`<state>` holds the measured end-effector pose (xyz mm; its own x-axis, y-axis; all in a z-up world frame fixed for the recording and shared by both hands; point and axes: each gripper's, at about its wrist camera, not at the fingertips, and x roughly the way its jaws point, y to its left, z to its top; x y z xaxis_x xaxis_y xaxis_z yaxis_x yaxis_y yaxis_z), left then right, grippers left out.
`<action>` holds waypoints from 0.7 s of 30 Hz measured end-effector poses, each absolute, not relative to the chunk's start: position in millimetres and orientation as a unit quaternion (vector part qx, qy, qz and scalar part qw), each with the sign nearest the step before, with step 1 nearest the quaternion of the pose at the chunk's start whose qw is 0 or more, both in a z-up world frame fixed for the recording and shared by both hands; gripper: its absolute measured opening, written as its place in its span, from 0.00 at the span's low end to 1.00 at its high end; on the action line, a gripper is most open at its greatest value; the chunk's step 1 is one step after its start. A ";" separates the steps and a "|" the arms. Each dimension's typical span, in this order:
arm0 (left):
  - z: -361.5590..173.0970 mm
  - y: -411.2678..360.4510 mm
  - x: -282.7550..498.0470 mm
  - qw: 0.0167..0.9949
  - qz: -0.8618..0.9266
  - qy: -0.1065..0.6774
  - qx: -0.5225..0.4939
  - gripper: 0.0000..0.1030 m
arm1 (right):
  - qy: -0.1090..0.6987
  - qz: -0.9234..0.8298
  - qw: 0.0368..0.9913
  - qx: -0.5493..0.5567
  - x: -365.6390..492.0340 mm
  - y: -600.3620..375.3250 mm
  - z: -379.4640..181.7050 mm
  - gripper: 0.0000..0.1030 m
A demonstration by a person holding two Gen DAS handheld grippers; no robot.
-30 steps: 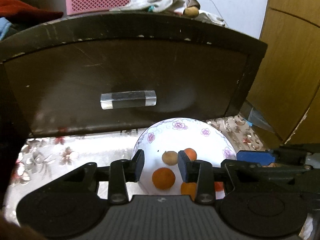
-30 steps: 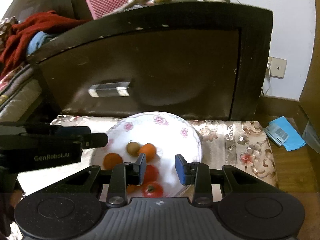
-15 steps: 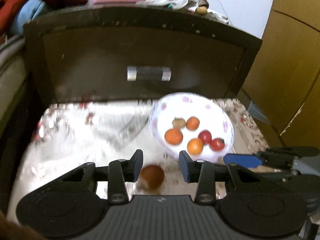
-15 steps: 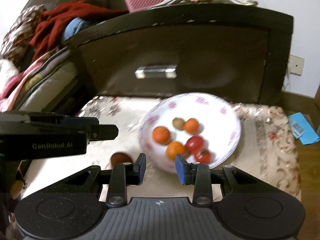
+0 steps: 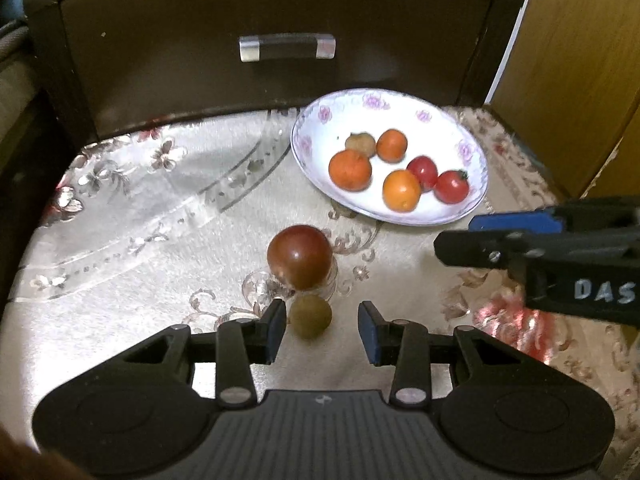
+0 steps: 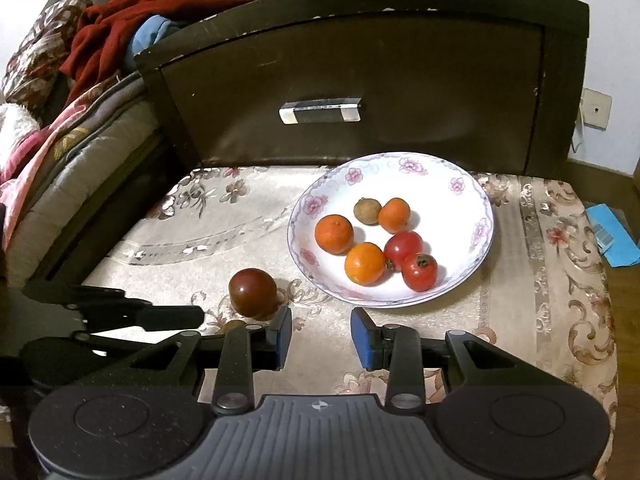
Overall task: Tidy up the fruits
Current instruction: 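Withdraw both grippers from the plate toward the dark red tomato and second brown fruit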
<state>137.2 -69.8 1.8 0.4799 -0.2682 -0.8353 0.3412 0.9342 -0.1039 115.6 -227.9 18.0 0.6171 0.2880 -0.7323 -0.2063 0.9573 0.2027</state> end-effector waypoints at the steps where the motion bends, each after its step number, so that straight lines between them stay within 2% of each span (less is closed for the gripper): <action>1: -1.1 -71.4 137.4 0.858 -0.178 0.480 0.044 0.45 | 0.416 0.139 0.897 0.049 116.2 -227.8 17.6 0.28; 4: -7.9 -74.9 137.1 0.855 -0.176 0.484 0.062 0.45 | 0.419 0.142 0.896 0.051 118.5 -227.2 16.7 0.30; 6: -11.1 -75.2 137.7 0.855 -0.174 0.484 0.069 0.45 | 0.420 0.145 0.894 0.052 120.0 -226.2 16.4 0.35; 13: -15.0 -71.1 144.4 0.860 -0.168 0.479 0.060 0.40 | 0.425 0.157 0.890 0.046 123.7 -217.7 12.2 0.35; 15: -15.7 -71.6 145.7 0.861 -0.167 0.477 0.060 0.34 | 0.426 0.156 0.890 0.044 124.0 -216.9 10.9 0.35; 21: -14.4 -72.5 139.8 0.858 -0.174 0.478 0.072 0.33 | 0.431 0.153 0.888 0.042 125.3 -218.4 7.7 0.35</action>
<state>139.8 -72.5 -14.4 0.4823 -0.2291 -0.8455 0.3676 0.9291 -0.0421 125.3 -218.4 7.7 0.5819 0.3084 -0.7526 -0.2359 0.9495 0.2067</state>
